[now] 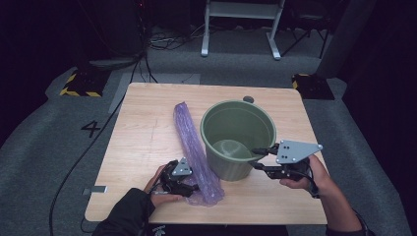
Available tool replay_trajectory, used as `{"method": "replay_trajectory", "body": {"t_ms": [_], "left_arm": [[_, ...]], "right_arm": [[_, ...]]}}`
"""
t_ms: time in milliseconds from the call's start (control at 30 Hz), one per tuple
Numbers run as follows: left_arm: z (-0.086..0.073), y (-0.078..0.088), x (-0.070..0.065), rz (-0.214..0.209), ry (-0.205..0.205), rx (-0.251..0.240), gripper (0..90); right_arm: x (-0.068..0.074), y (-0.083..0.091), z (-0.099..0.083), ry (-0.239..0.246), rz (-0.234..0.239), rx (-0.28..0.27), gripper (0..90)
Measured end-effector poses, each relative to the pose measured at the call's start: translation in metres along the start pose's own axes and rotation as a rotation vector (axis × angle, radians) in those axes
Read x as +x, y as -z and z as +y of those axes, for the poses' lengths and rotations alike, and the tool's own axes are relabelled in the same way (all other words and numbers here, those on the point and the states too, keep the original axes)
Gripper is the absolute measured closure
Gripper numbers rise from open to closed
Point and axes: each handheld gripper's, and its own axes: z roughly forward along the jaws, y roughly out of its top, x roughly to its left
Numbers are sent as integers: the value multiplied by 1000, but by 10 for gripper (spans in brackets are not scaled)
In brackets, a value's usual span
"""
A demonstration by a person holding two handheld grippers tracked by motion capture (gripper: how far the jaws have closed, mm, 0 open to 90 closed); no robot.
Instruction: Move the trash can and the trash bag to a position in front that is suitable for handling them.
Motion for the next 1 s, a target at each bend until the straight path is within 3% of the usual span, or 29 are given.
{"method": "replay_trajectory", "body": {"t_ms": [33,200,467,833,900,967,1000], "left_arm": [[0,-1,0,34,-8,5,345],[0,0,3,67,17,2,346],[-2,2,11,138,82,-2,366],[-2,3,16,160,104,-3,370],[-2,3,16,164,108,-7,370],[-2,3,16,165,108,-7,370],[-2,3,16,165,108,-7,370]], "right_arm": [[-1,-2,3,10,11,15,638],[1,-3,9,55,7,36,702],[-4,4,4,42,-29,58,731],[-5,25,-10,37,-111,86,703],[-6,27,-14,35,-140,87,634],[-2,28,-20,61,-206,85,422],[-2,28,-20,61,-206,85,422]]}}
